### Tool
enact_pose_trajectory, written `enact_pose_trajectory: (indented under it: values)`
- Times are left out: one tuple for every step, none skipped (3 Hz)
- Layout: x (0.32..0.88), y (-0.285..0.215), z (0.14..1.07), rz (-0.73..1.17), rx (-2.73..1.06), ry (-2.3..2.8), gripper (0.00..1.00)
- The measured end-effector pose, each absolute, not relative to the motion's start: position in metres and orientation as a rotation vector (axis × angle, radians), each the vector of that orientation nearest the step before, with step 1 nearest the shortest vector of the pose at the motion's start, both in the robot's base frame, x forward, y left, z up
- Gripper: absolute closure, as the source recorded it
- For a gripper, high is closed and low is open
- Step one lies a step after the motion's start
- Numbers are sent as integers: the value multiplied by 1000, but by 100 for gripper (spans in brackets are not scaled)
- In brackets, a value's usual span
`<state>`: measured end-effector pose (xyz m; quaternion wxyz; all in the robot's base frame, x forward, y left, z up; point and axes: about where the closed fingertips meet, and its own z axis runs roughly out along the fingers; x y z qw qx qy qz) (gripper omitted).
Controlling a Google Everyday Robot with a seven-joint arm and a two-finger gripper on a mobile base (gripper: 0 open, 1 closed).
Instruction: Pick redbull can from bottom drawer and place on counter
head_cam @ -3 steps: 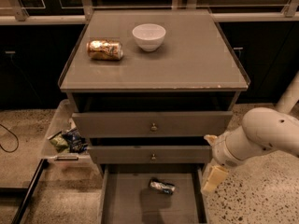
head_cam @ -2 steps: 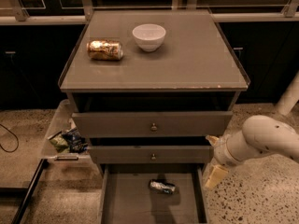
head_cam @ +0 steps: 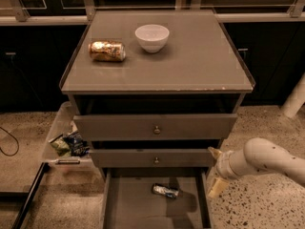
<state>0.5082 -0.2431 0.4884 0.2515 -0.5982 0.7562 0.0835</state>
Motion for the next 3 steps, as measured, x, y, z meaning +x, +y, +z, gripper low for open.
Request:
enact_pose_trajectory:
  values:
    - [507, -247, 440, 224, -1636, 2081, 0]
    - [506, -245, 437, 217, -1643, 2091, 0]
    - [505, -239, 399, 257, -1607, 2123, 0]
